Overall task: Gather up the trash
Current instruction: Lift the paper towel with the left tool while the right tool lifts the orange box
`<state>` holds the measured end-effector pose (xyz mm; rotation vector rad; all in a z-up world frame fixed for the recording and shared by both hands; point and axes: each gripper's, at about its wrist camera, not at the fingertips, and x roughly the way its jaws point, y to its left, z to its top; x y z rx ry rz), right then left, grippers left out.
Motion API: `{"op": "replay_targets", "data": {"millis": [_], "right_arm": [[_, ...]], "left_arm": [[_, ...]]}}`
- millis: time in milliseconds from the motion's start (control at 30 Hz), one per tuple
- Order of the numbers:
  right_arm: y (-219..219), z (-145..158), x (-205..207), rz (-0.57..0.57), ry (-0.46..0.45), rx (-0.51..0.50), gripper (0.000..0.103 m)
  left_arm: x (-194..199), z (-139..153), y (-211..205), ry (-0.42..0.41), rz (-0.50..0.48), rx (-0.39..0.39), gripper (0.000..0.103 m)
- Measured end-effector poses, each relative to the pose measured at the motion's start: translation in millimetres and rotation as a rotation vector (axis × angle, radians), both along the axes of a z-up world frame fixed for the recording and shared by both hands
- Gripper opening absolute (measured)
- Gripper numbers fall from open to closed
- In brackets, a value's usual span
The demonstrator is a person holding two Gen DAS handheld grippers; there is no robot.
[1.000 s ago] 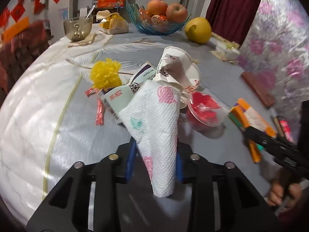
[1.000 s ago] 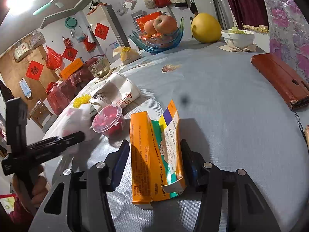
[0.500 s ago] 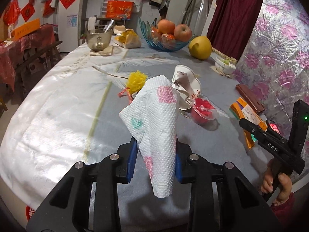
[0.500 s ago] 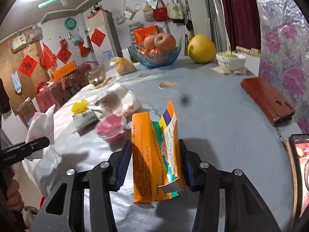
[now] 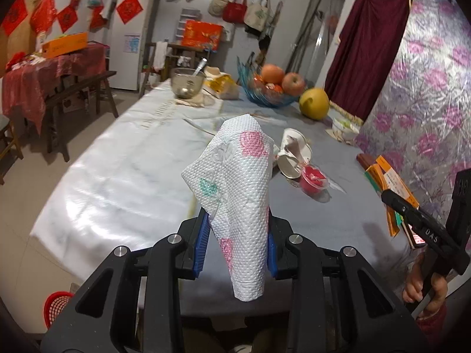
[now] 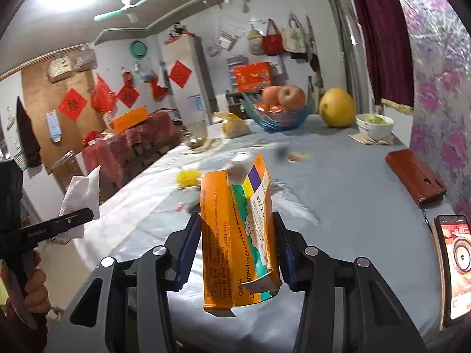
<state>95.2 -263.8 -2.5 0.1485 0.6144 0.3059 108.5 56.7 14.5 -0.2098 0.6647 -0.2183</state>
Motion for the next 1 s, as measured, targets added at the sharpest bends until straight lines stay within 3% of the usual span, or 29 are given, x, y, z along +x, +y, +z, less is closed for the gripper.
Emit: {"op": "replay_targets", "data": {"millis": [267,500,733,1000], "right_arm": [[37,17,-36,0.100,-0.033,0.014,0.048],[87,25,-51,0.216,-0.041,0.032,0.048],[160,24,-51,0.385,0.004,0.022,0.048],[243,16,-49,0.561,0.064,0.008,0.048]], "left_arm": [[-49,4,51,-0.022,0.109,-0.005,0.033],[-89,-13,113,0.007,0.257,0.003,0.033],[-118,-46,186,0.081,0.435,0.013,0.033],[-135,-108,244,0.274,0.568,0.034,0.033]]}}
